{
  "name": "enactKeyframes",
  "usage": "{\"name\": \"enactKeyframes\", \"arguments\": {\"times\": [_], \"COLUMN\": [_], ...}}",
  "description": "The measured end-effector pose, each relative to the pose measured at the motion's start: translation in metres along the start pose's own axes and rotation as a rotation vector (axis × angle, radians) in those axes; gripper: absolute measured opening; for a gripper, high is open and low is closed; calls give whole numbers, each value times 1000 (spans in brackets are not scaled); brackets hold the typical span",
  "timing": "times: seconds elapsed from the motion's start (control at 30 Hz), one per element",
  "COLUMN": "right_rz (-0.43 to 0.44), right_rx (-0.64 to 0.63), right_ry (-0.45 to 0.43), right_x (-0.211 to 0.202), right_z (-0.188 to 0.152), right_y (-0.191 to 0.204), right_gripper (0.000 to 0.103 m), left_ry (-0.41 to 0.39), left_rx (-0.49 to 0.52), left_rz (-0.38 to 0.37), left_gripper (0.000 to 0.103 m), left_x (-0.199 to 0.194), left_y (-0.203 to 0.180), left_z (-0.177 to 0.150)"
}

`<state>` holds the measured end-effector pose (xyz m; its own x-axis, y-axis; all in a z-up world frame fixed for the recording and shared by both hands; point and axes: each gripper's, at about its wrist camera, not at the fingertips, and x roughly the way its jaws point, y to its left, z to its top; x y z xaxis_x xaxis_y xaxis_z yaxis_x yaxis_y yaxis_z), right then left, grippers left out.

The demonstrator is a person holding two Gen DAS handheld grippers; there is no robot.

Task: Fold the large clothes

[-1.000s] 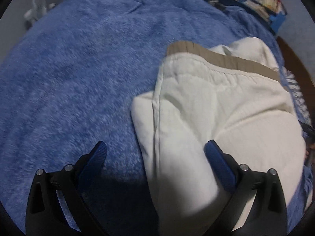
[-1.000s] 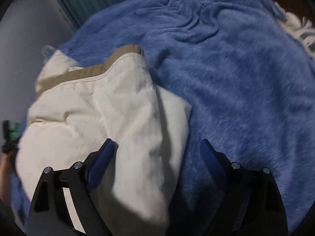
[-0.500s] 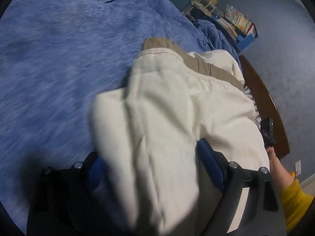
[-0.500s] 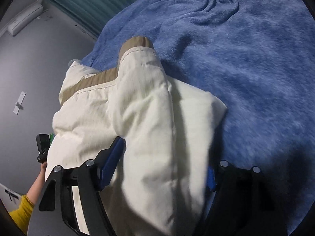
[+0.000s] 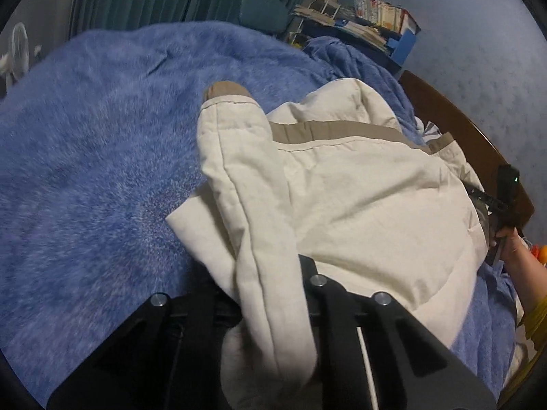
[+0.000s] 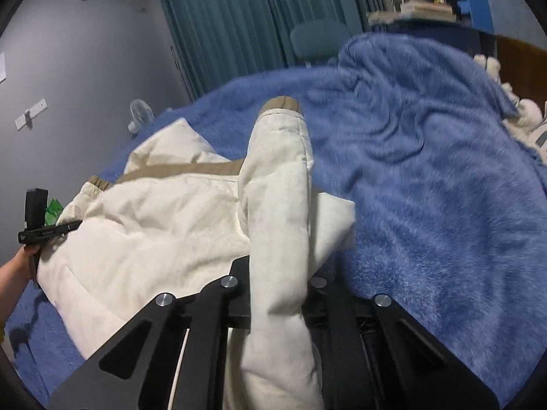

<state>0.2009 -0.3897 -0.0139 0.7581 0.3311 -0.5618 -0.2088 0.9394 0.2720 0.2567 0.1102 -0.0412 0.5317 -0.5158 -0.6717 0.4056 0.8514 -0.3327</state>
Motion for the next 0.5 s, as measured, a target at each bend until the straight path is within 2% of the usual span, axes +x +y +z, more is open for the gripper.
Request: {"name": "enactKeyframes", "arguments": {"times": [0.17,0.37,0.5], "right_rz": [24,66,96], "right_rx": [14,34,74], "right_ry": [-66,-103,-50], "right_x": [-60,-136,-164], "right_z": [4,3,-10], "right_y": [25,50,51], "right_gripper": [9,9,9], "left_ry": [-76,-150,-113], "left_rx": [-1,-6,-33], "left_rz": [-29,-80,-121], "left_gripper": [8,8,8], "left_x": [-61,-137,-168], "left_y": [-27,-56,-64], "left_z": [-3,-25,-46]}}
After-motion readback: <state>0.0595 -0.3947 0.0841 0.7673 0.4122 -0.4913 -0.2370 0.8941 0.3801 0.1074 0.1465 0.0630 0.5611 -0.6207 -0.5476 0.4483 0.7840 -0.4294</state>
